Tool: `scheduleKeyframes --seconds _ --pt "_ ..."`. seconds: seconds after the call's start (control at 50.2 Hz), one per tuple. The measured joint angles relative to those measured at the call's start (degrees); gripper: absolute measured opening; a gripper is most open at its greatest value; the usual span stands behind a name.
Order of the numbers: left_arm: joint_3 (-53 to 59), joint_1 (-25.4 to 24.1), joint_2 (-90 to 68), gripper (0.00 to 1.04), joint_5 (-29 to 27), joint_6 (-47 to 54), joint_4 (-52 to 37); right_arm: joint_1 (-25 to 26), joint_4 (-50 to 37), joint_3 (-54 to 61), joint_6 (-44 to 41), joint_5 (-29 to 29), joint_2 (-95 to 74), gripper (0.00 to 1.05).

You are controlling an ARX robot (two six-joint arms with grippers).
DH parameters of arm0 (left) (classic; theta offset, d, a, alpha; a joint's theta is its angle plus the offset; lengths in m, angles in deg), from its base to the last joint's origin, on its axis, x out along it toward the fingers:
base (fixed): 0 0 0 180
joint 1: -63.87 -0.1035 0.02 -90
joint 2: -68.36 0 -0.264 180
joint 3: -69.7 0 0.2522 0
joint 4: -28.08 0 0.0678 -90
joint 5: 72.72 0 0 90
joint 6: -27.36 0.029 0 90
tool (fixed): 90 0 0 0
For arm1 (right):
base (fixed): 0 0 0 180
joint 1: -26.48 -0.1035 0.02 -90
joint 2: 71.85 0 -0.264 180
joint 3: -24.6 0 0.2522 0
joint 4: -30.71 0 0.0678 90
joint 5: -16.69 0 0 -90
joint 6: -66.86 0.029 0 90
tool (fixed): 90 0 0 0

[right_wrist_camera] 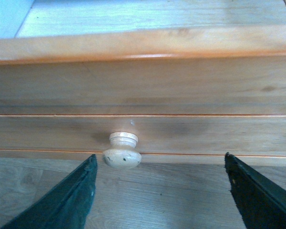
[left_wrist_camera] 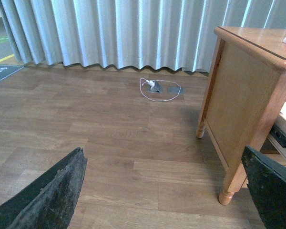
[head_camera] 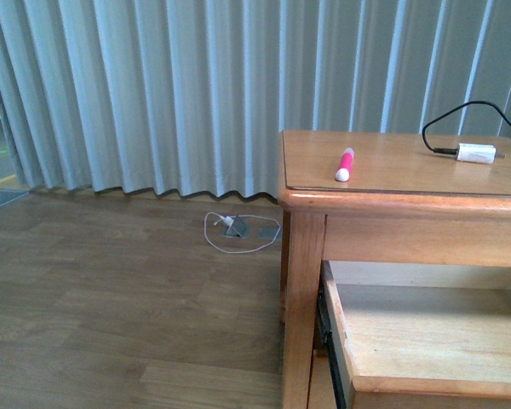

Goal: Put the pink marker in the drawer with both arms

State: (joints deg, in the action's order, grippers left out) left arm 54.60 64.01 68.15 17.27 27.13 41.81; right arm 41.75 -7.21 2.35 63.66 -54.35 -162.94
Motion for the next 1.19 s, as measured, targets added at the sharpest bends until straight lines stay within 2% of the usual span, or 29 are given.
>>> scheduleKeyframes --seconds 0.08,0.299,0.498,0.577,0.717,1.194 --pt "0.00 0.00 0.00 0.99 0.00 -0.02 0.00 1.64 8.41 -0.13 0.35 2.47 8.94 0.98" --pt "0.00 0.00 0.00 0.99 0.00 0.00 0.00 6.21 32.39 -4.37 2.12 8.70 34.16 0.96" --pt "0.00 0.00 0.00 0.99 0.02 -0.02 0.00 10.01 48.89 -8.28 2.43 14.84 49.83 0.96" --pt "0.00 0.00 0.00 0.99 0.00 -0.02 0.00 13.27 54.71 -9.46 2.03 19.08 54.69 0.96" --pt "0.00 0.00 0.00 0.99 0.00 0.00 0.00 15.78 56.85 -9.66 0.59 19.69 56.26 0.96" --pt "0.00 0.00 0.00 0.99 0.00 0.00 0.00 15.85 56.92 -9.66 0.17 19.71 56.33 0.96"
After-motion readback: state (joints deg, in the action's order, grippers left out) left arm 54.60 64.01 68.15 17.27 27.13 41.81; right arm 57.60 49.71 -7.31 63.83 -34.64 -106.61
